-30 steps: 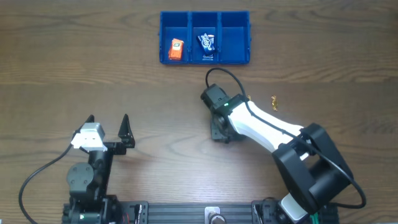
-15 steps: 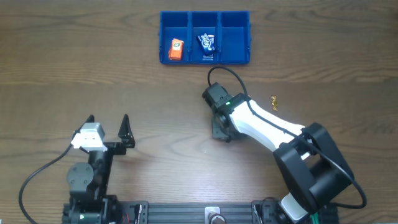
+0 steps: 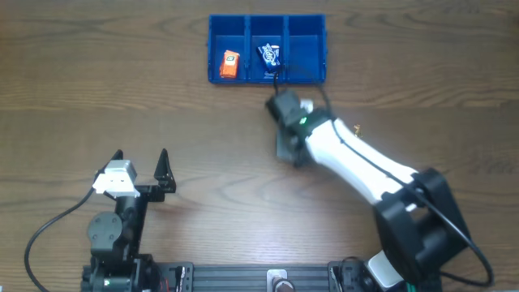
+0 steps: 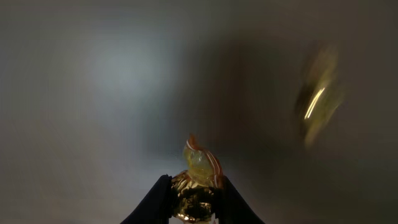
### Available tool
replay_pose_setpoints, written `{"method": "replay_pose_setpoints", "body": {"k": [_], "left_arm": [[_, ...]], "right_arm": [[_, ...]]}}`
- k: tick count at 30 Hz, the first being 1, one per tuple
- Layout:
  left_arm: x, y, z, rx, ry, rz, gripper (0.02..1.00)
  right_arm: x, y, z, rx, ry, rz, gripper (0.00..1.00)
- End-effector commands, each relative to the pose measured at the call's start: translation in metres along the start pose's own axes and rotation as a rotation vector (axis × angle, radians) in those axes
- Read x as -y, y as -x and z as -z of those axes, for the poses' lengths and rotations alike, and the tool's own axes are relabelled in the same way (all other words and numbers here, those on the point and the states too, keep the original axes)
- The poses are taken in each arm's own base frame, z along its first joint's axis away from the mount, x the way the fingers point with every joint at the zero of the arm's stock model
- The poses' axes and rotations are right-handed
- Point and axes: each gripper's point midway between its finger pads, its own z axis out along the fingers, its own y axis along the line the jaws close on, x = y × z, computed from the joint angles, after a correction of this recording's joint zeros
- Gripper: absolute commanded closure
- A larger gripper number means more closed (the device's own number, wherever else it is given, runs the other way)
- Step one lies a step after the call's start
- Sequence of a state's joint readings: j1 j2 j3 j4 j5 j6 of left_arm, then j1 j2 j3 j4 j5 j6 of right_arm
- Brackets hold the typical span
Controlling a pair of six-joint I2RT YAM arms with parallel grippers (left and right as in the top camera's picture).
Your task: Sort Candies Into Trays
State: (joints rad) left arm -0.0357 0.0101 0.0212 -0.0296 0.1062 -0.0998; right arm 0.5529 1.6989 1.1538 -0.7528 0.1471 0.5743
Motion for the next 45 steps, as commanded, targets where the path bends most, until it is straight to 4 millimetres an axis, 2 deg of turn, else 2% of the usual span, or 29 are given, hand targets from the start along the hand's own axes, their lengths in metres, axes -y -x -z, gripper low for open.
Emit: {"method": "replay_pose_setpoints", "body": {"k": [1,4,7,10,14,20,23,27,28,29,30,32,35,39,43,45], "left_arm": [[0.001,-0.016,-0.001,-0.052,-0.014,-0.012,0.02],[0.001,-0.016,-0.001,-0.052,-0.014,-0.012,0.02],[0.001,-0.016,-0.001,-0.052,-0.014,-0.012,0.018],[0.001,-0.016,-0.001,-0.052,-0.014,-0.012,0.02],[0.001,-0.017,-0.001,-0.052,-0.014,-0.012,0.02],[0.001,-0.016,-0.001,-0.052,-0.014,-0.012,0.02],[0.001,-0.016,-0.001,-0.052,-0.014,-0.012,0.02],[0.001,-0.016,-0.001,-0.052,-0.014,-0.012,0.02],[0.001,-0.016,-0.001,-0.052,-0.014,-0.012,0.02],[0.001,-0.017,-0.001,-0.052,-0.014,-0.012,0.02],[0.001,-0.017,-0.001,-0.052,-0.014,-0.012,0.02],[0.001,-0.016,-0.001,-0.052,-0.013,-0.012,0.02],[0.001,-0.017,-0.001,-0.052,-0.014,-0.012,0.02],[0.001,-0.017,-0.001,-0.052,-0.014,-0.012,0.02],[0.001,-0.017,-0.001,-0.052,-0.014,-0.012,0.02],[0.001,-0.017,-0.001,-0.052,-0.014,-0.012,0.02]], "right_arm": [[0.012,0.114,0.076,0.338,-0.008,-0.019,0.869],[0.02,0.156,0.091,0.434,-0.017,-0.034,0.869],[0.031,0.192,0.089,0.502,-0.03,-0.052,0.862],[0.037,0.21,0.07,0.53,-0.036,-0.072,0.86],[0.04,0.219,0.038,0.521,-0.057,-0.051,0.86],[0.038,0.219,0.011,0.497,-0.068,-0.038,0.855],[0.037,0.218,0.001,0.487,-0.071,-0.035,0.792],[0.037,0.218,-0.002,0.485,-0.071,-0.035,0.68],[0.036,0.219,-0.002,0.487,-0.071,-0.036,0.597],[0.036,0.22,-0.002,0.491,-0.069,-0.036,0.4],[0.036,0.22,-0.001,0.492,-0.069,-0.036,0.244],[0.036,0.22,-0.001,0.494,-0.068,-0.037,0.012],[0.037,0.219,0.003,0.485,-0.072,-0.035,0.003],[0.044,0.204,0.038,0.455,-0.074,-0.032,0.001],[0.051,0.17,0.076,0.369,-0.053,-0.009,0.003],[0.053,0.147,0.086,0.3,-0.038,0.006,0.007]]}}
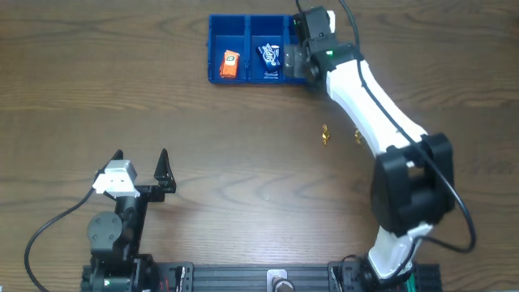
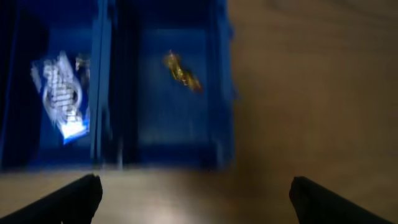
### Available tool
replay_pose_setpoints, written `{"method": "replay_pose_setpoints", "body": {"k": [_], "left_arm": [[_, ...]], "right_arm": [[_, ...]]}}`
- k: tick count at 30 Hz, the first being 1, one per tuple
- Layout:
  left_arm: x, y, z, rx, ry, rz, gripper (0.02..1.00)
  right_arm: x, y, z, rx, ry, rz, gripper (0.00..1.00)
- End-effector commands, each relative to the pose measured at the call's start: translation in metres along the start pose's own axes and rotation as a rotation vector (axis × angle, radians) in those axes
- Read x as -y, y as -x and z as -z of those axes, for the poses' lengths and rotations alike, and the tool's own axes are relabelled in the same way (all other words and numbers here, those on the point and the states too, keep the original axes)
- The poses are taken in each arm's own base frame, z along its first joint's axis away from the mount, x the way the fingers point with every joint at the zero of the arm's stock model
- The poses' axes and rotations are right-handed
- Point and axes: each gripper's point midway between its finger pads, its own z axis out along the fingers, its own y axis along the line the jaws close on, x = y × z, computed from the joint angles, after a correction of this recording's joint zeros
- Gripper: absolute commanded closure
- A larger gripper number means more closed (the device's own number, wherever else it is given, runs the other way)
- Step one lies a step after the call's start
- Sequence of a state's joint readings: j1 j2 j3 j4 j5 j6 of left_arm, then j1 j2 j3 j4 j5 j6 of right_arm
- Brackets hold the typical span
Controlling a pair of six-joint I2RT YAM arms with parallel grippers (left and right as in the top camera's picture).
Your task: Sort Candies Into Trays
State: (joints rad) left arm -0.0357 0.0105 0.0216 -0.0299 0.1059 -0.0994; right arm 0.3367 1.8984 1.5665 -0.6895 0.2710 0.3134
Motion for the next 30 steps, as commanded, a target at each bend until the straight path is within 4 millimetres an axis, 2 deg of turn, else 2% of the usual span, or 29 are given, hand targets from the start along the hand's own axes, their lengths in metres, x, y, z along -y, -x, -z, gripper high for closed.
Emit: {"method": "replay_pose_setpoints", "body": {"k": [1,4,11,15,19,30], "left_arm": [[0.001,-0.016,-0.001,-0.051,-0.014,-0.012,0.02],[0.001,-0.017,-0.001,-0.052,-0.014,-0.012,0.02],[0.001,-0.016,-0.001,-0.051,-0.014,-0.012,0.02],[0.001,-0.016,-0.001,-0.051,-0.014,-0.012,0.02],[0.001,-0.017,-0.001,-0.052,-0.014,-0.012,0.02],[0.001,-0.016,-0.001,-0.051,-0.014,-0.012,0.023]], "right_arm": [[0.011,-0.009,0.068,-0.028,0.067,-0.001,0.016],[0.015,-0.041,0.064,-0.138,0.069,0.017,0.02],[0.026,-0.122,0.022,-0.332,0.089,0.002,0.02],[0.03,-0.153,0.003,-0.379,0.108,-0.02,0.023],[0.031,-0.165,-0.006,-0.376,0.108,-0.022,0.04],[0.03,-0.166,-0.021,-0.369,0.099,-0.014,0.075]]}}
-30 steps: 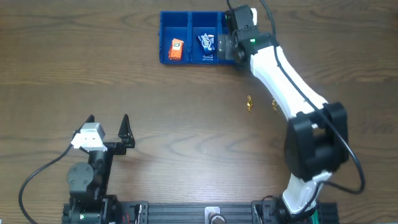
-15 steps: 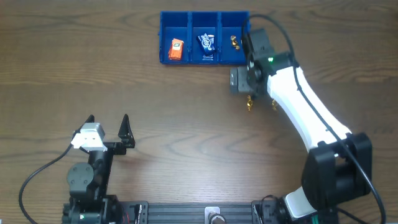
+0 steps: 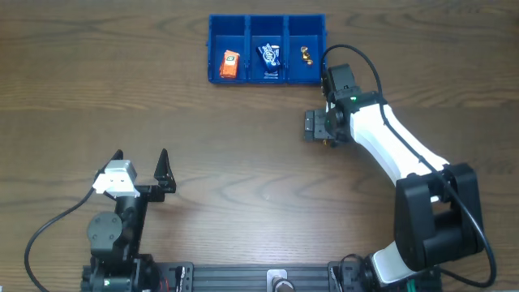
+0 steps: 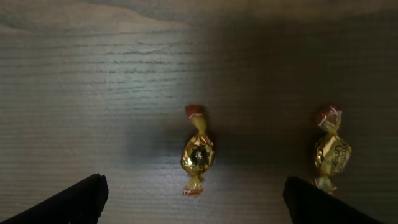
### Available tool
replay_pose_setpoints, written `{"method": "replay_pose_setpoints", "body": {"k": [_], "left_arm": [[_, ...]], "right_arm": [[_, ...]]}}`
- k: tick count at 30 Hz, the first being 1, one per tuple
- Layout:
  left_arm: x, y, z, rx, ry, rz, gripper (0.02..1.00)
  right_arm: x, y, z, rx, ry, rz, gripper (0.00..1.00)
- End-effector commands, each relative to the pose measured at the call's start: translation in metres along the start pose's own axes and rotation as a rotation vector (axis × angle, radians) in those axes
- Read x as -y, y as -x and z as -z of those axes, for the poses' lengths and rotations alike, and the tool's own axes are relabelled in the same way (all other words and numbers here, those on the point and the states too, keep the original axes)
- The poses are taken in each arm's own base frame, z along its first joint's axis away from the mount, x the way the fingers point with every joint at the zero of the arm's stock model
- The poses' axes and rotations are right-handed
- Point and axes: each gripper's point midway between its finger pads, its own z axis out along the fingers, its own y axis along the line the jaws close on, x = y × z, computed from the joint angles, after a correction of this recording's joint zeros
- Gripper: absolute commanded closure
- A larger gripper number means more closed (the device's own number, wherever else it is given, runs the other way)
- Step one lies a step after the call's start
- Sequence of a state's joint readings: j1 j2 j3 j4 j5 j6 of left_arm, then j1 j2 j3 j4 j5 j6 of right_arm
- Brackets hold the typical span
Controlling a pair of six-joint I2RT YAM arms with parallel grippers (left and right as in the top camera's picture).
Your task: Sort Candies Into Trays
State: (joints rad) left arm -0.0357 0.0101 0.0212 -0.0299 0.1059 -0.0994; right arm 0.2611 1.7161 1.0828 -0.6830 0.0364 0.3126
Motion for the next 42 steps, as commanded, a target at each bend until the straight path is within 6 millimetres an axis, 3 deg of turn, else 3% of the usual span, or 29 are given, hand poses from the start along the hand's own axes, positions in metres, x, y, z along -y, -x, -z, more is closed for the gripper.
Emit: {"method": "replay_pose_setpoints", "body": {"k": [1,7,17,42], "left_arm": [[0.001,-0.016,-0.001,-0.051,-0.014,-0.012,0.02],[0.001,-0.016,-0.001,-0.051,-0.014,-0.012,0.02],[0.001,-0.016,-0.001,-0.051,-0.014,-0.012,0.02],[0.001,-0.016,-0.001,-0.052,-0.014,-0.012,0.023]], "right_arm": [[0.002,-0.003,-0.015,-0.022,-0.013,0.006,0.08],[0.003,-0.001,-0.027,-0.024,-0.023,0.007,0.13],[0.005,-0.002,-0.031,-0.029,-0.042,0.011,0.242],[0.004,-0.01,-0.044,-0.065,-0.05,0.037,0.411]]}}
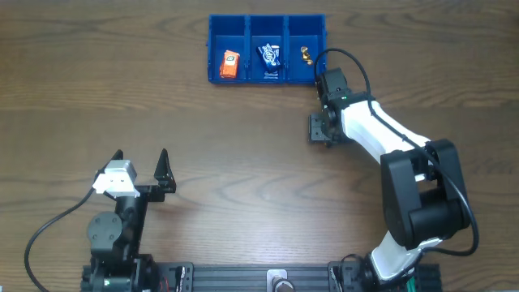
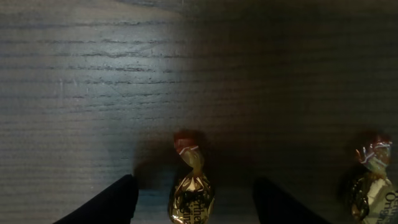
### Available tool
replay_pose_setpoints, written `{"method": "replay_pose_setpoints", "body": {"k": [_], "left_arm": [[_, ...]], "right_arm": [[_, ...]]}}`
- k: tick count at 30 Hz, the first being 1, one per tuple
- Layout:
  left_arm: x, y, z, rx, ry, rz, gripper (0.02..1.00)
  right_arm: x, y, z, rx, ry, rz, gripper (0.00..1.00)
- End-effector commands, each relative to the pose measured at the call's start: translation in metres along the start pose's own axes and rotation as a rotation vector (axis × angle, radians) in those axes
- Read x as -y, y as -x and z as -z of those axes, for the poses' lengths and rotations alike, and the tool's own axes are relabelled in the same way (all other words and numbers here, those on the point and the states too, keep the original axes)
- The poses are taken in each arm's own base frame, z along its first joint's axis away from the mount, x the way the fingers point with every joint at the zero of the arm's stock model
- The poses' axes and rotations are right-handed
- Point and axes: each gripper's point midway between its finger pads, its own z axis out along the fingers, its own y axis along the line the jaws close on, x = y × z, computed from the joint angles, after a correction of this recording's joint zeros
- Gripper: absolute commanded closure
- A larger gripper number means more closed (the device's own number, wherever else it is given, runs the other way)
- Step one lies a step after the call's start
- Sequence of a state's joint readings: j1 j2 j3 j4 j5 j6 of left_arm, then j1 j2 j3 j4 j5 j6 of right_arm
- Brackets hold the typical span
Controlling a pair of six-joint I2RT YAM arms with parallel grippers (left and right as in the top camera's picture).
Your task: Sort Candies Into Trays
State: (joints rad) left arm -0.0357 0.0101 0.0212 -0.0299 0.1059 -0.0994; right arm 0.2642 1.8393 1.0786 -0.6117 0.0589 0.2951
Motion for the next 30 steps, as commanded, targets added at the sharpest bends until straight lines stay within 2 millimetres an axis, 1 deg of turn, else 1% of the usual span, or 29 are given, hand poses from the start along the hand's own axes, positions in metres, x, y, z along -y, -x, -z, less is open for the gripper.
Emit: {"method": "replay_pose_setpoints", "body": {"k": [1,5,9,21,30], "left_arm": [[0.0013,-0.0165,-0.0008,-0.052,-0.014,-0.012,0.02],[0.0013,-0.0164,-0.0008,-0.051,-0.014,-0.012,0.02],[0.0013,-0.0164,-0.0008,-0.051,-0.014,-0.012,0.023],[0.0013,-0.0165,-0.0008,-0.052,-0.014,-0.012,0.02],[0.0013,-0.0165,-0.0008,-0.052,-0.014,-0.012,0.02]], "right_arm": [[0.0011,-0.0046,-0.0064,-0.017,-0.014,0.013,0.417],[0.0011,-0.0044,-0.0067,-0.016,-0.013,0.013,0.457],[0.0011,-0.0044,-0.0067,-0.016,-0.013,0.013,0.522],[0.001,-0.0044,-0.0067,-0.016,-0.013,0.013,0.63],[-0.0005,-0.0048,-0.0066,-0.018,-0.008,0.011,0.737]]}}
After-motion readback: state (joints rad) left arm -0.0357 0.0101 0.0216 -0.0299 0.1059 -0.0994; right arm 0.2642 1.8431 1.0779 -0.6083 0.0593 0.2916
